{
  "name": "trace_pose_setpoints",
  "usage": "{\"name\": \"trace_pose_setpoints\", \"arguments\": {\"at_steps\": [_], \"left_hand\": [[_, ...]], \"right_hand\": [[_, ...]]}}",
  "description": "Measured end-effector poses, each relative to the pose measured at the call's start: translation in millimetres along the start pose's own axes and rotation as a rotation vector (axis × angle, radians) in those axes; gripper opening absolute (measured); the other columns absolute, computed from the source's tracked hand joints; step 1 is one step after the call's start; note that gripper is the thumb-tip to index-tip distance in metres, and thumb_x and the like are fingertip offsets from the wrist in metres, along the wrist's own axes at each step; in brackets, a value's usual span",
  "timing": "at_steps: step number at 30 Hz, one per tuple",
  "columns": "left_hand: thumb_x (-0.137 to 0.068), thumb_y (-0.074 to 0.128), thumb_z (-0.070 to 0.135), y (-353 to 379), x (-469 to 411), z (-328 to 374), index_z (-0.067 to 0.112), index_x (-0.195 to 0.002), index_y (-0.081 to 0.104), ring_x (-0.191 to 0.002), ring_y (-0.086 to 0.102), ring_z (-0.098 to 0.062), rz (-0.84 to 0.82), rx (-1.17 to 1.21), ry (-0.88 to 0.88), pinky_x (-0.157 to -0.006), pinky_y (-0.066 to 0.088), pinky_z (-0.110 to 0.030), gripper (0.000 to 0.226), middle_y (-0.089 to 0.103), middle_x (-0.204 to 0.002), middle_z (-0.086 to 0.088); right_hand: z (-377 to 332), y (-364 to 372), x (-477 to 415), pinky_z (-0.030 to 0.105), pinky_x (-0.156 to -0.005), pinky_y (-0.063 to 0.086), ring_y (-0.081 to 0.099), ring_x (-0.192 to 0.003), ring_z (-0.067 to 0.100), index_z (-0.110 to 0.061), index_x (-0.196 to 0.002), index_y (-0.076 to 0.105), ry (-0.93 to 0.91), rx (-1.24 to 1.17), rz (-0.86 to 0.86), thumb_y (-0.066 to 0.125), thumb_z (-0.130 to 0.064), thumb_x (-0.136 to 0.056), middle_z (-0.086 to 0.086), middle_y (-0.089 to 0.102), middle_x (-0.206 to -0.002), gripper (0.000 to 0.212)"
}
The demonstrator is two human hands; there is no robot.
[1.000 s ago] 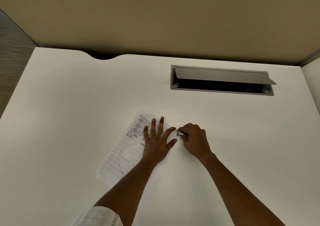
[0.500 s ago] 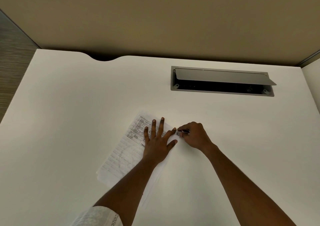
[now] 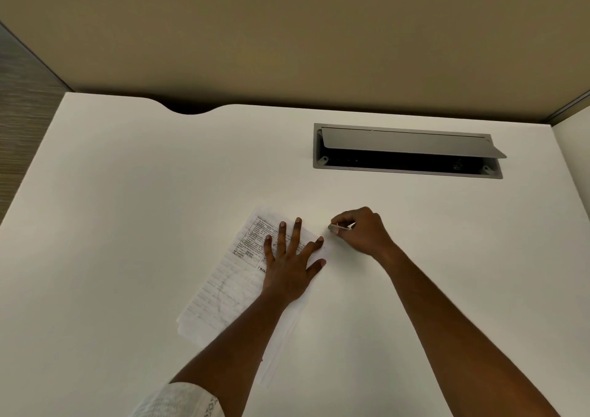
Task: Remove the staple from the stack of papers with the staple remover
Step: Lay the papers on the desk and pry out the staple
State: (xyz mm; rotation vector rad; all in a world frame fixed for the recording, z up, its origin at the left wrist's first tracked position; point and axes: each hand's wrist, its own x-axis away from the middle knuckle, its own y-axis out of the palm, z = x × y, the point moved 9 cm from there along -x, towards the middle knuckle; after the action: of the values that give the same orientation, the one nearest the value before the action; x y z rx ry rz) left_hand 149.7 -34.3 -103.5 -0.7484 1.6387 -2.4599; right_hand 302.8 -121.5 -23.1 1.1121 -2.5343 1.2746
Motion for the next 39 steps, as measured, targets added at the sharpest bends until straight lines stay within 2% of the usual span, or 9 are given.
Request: {"name": "trace_pose_setpoints", "arguments": {"at_steps": [2,4,11,19,24,34,39], "left_hand": [[-0.101,0.022,0.071,0.0,-0.9,0.1,0.053,-0.158,0.015,-0.152,-0.035,-0.031,0.010,-0.001,0.001,-0.118,-0.021,-0.058,0.060,-0.032,-0.167,0.002],[-0.100,0.022,0.072,0.3,-1.4,-0.3,0.053,-0.158,0.014,-0.152,-0.035,-0.030,0.023,0.000,0.001,-0.118,-0.022,-0.057,0.061,-0.032,-0.167,0.002],[-0.095,0.011,0.073,0.3,-1.6,-1.2,0.053,-0.158,0.015,-0.153,-0.031,-0.031,0.054,-0.011,0.011,-0.115,-0.026,-0.055,0.066,-0.030,-0.167,0.002],[-0.101,0.022,0.070,0.8,-1.5,-1.2,0.052,-0.159,0.015,-0.153,-0.031,-0.033,0.054,-0.024,0.007,-0.119,-0.019,-0.059,0.061,-0.030,-0.168,0.001],[-0.101,0.020,0.071,1.5,-1.4,-0.8,0.052,-0.159,0.012,-0.151,-0.034,-0.032,0.047,-0.041,0.005,-0.116,-0.023,-0.057,0.061,-0.031,-0.167,0.000],[-0.101,0.022,0.071,2.5,-2.2,-1.0,0.053,-0.158,0.013,-0.152,-0.033,-0.032,0.026,-0.025,0.000,-0.119,-0.019,-0.059,0.061,-0.033,-0.166,0.001],[-0.100,0.023,0.072,2.1,-2.5,-0.3,0.048,-0.157,0.024,-0.154,-0.030,-0.033,0.033,-0.001,0.004,-0.120,-0.016,-0.061,0.062,-0.027,-0.169,0.000]], "right_hand": [[3.3,12.8,9.7,0.034,-0.093,0.055,0.069,-0.103,0.018,-0.014,-0.105,0.079,-0.030,0.101,-0.039,0.073,-0.014,-0.088,0.002,0.077,-0.110,0.018],[10.0,24.9,21.2,0.043,-0.094,0.054,0.068,-0.105,0.021,-0.019,-0.103,0.078,-0.053,0.179,-0.049,0.070,-0.011,-0.088,0.000,0.076,-0.108,0.019],[11.4,37.8,32.9,0.039,-0.091,0.043,0.059,-0.108,0.020,-0.028,-0.112,0.072,-0.150,0.352,-0.006,0.059,-0.014,-0.094,-0.006,0.069,-0.110,0.026],[10.5,41.2,32.8,0.034,-0.087,0.035,0.057,-0.111,0.019,-0.026,-0.117,0.071,-0.194,0.413,0.013,0.059,-0.016,-0.095,-0.009,0.068,-0.116,0.027],[5.0,43.2,31.1,0.036,-0.088,0.038,0.057,-0.110,0.018,-0.027,-0.117,0.072,-0.211,0.463,0.012,0.058,-0.016,-0.095,-0.009,0.069,-0.116,0.029],[1.8,37.7,31.6,0.041,-0.090,0.038,0.063,-0.105,0.023,-0.018,-0.093,0.078,-0.358,0.332,0.027,0.065,0.000,-0.085,-0.003,0.075,-0.104,0.024],[-6.3,41.3,38.2,0.045,-0.089,0.047,0.067,-0.100,0.025,-0.015,-0.094,0.079,-0.455,0.257,0.025,0.072,0.001,-0.083,-0.001,0.077,-0.101,0.021]]}}
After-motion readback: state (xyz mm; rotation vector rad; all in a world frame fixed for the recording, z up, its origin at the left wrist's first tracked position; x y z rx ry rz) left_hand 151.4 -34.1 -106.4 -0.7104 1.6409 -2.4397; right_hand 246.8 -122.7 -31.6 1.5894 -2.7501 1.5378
